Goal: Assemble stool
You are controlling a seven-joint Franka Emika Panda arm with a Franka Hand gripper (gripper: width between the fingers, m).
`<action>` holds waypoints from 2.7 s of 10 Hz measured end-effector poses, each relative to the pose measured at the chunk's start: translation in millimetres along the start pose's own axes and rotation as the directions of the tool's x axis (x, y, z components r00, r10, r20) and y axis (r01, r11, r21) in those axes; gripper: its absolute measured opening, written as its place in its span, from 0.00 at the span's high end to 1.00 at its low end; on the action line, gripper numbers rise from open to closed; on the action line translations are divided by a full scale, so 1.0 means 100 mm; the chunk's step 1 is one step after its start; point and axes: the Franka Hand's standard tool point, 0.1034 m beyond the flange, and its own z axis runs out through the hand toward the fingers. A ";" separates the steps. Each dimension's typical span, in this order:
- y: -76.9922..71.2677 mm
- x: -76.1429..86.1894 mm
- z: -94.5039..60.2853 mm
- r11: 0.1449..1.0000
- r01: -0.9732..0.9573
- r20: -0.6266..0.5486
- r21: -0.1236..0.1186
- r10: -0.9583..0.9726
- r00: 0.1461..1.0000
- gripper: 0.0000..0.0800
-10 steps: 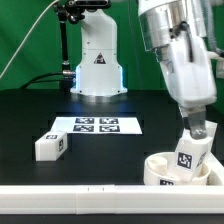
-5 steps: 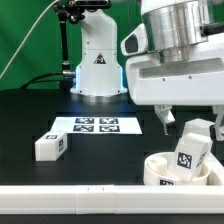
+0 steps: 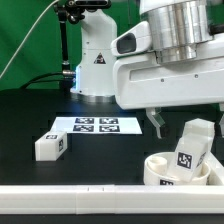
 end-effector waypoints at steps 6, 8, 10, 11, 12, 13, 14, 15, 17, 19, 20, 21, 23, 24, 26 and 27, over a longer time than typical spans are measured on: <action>0.03 -0.01 0.03 0.801 0.597 0.018 -0.030 -0.597 0.802 0.19; 0.06 0.02 0.02 0.721 0.691 0.027 -0.043 -0.691 0.723 0.19; 0.09 0.02 0.04 0.586 0.809 0.050 -0.057 -0.807 0.588 0.19; 0.06 0.00 0.04 0.481 0.875 0.064 -0.058 -0.873 0.484 0.19; 0.03 -0.03 0.04 0.385 0.921 0.084 -0.058 -0.917 0.389 0.19; 0.03 -0.02 0.04 0.311 0.949 0.096 -0.056 -0.944 0.315 0.19; 0.03 -0.01 0.03 0.269 0.962 0.102 -0.052 -0.957 0.273 0.19; 0.03 0.00 0.03 0.267 0.962 0.100 -0.055 -0.957 0.271 0.19; 0.01 0.00 0.00 0.279 0.959 0.102 -0.057 -0.954 0.283 0.19; 0.00 -0.01 -0.10 0.282 0.959 0.111 -0.042 -0.952 0.285 0.19; 0.04 -0.03 -0.09 0.284 0.958 0.116 -0.038 -0.951 0.286 0.19; 0.06 -0.04 -0.07 0.286 0.958 0.120 -0.036 -0.950 0.288 0.19; 0.09 -0.06 0.00 0.277 0.960 0.128 -0.033 -0.952 0.279 0.19; 0.09 -0.06 0.01 0.273 0.961 0.128 -0.034 -0.953 0.276 0.19; 0.13 -0.03 0.01 0.158 0.987 0.144 -0.029 -0.977 0.160 0.19; 0.15 -0.02 0.01 0.119 0.993 0.151 -0.027 -0.981 0.122 0.19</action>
Offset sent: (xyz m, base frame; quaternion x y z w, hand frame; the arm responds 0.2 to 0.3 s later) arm -0.0010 0.0268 0.0011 0.0200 -0.0284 -0.2406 0.9700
